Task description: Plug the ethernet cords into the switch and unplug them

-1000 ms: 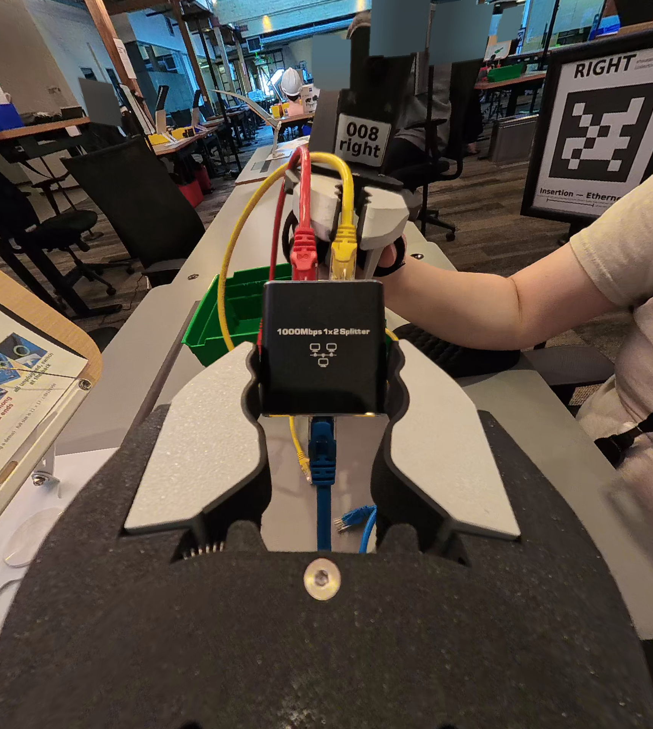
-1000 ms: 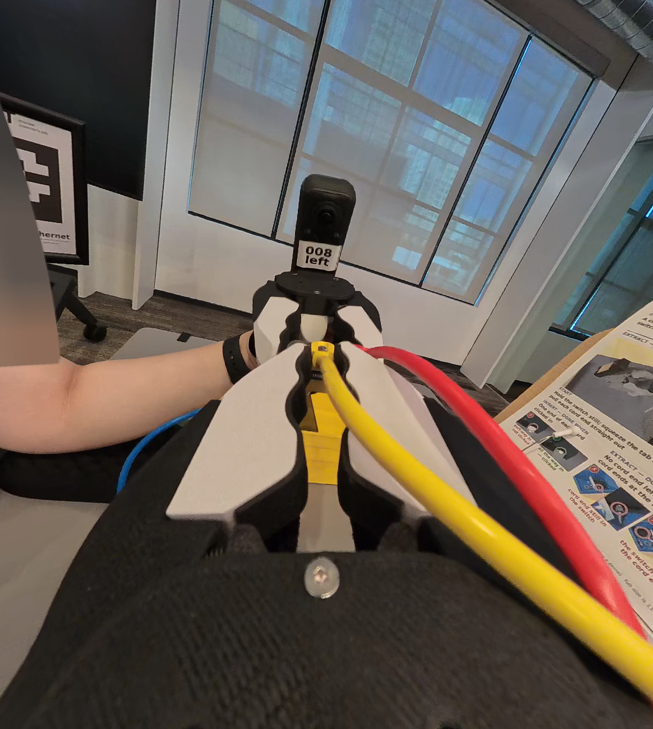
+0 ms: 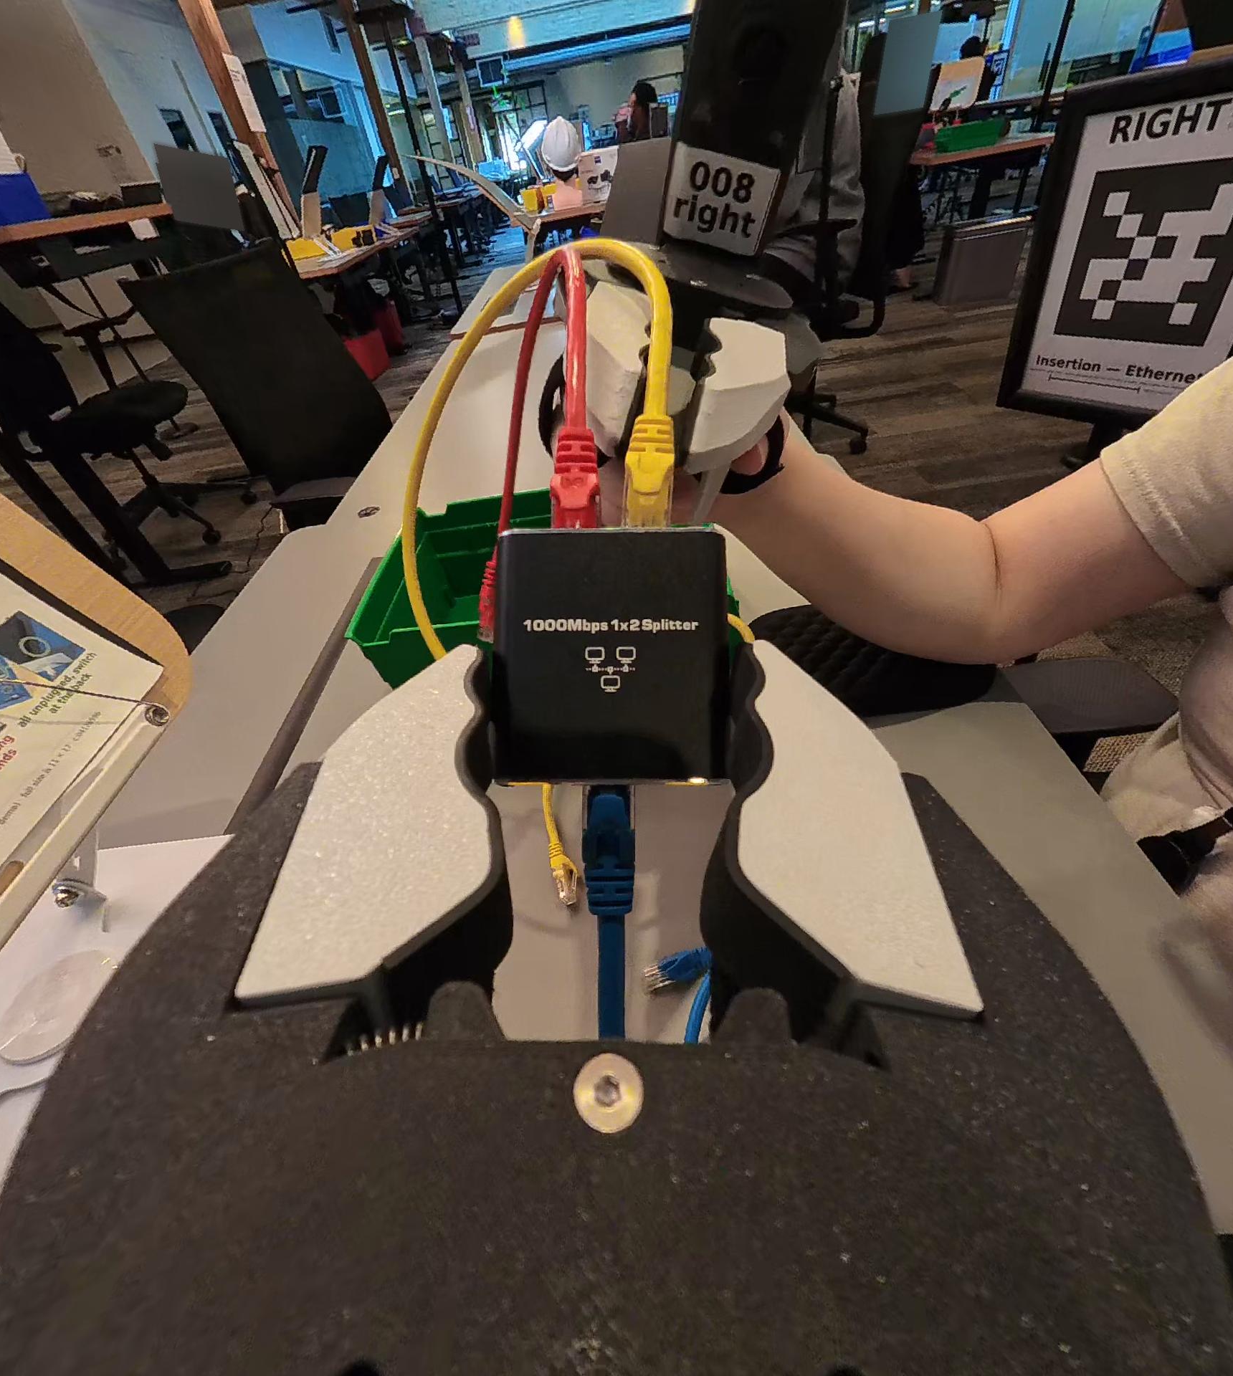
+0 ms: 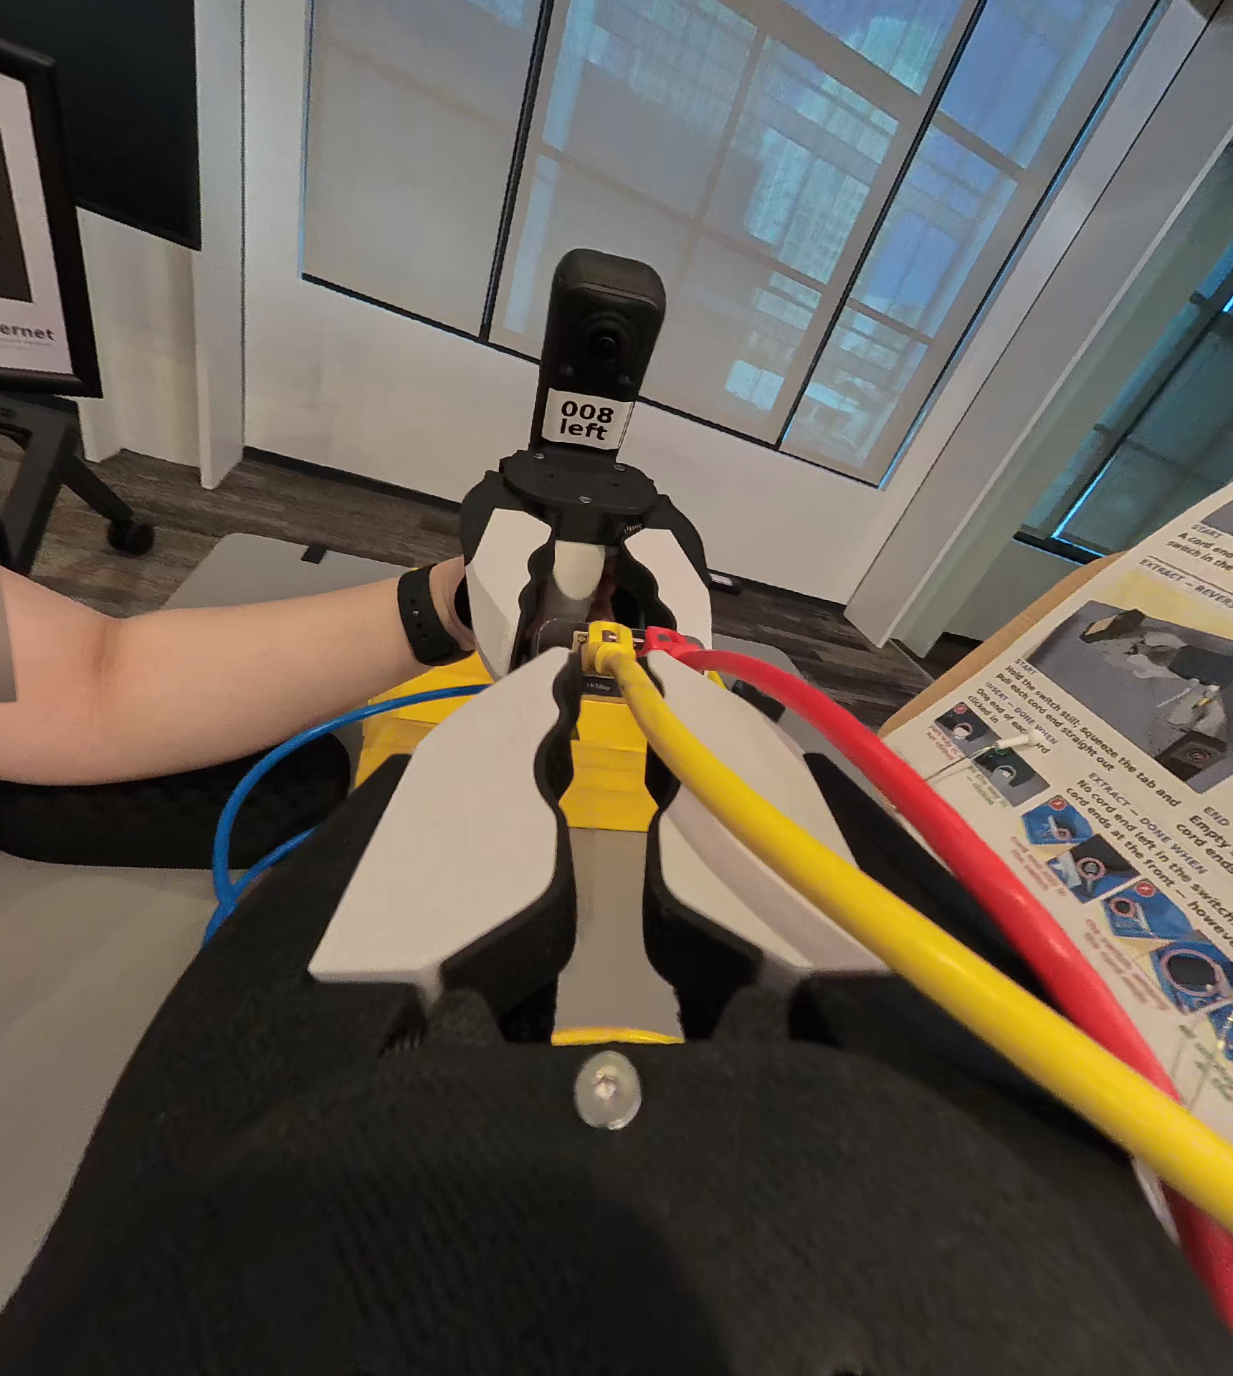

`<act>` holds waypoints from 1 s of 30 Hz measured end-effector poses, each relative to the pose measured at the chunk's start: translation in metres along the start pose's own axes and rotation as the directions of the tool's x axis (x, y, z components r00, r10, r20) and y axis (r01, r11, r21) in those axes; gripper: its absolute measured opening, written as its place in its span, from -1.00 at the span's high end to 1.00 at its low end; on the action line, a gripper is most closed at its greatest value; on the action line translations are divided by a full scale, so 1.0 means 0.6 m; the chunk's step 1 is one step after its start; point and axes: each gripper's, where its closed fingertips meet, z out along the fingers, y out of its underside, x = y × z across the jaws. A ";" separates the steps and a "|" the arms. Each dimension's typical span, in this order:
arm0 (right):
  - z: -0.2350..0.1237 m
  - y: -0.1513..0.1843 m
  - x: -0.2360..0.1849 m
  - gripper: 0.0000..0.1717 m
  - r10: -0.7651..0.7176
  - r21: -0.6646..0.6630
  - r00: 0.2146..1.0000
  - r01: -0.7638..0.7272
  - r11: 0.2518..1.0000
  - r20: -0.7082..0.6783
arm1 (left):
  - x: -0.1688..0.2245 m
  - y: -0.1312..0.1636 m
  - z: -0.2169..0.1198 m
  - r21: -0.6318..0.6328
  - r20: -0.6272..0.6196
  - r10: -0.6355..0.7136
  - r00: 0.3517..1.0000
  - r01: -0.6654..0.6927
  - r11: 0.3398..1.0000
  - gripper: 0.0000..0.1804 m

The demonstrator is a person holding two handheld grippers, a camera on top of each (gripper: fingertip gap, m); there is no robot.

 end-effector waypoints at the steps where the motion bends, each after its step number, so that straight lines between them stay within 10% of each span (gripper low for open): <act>1: 0.000 -0.001 0.000 0.83 0.014 0.007 1.000 -0.014 1.000 0.006 | 0.000 0.000 0.000 0.001 0.000 0.000 1.000 0.000 1.000 0.32; 30: -0.003 0.049 0.009 0.87 0.072 -0.131 0.997 -0.067 0.989 0.030 | -0.014 0.045 0.018 -0.140 0.027 -0.074 0.997 0.077 0.987 0.33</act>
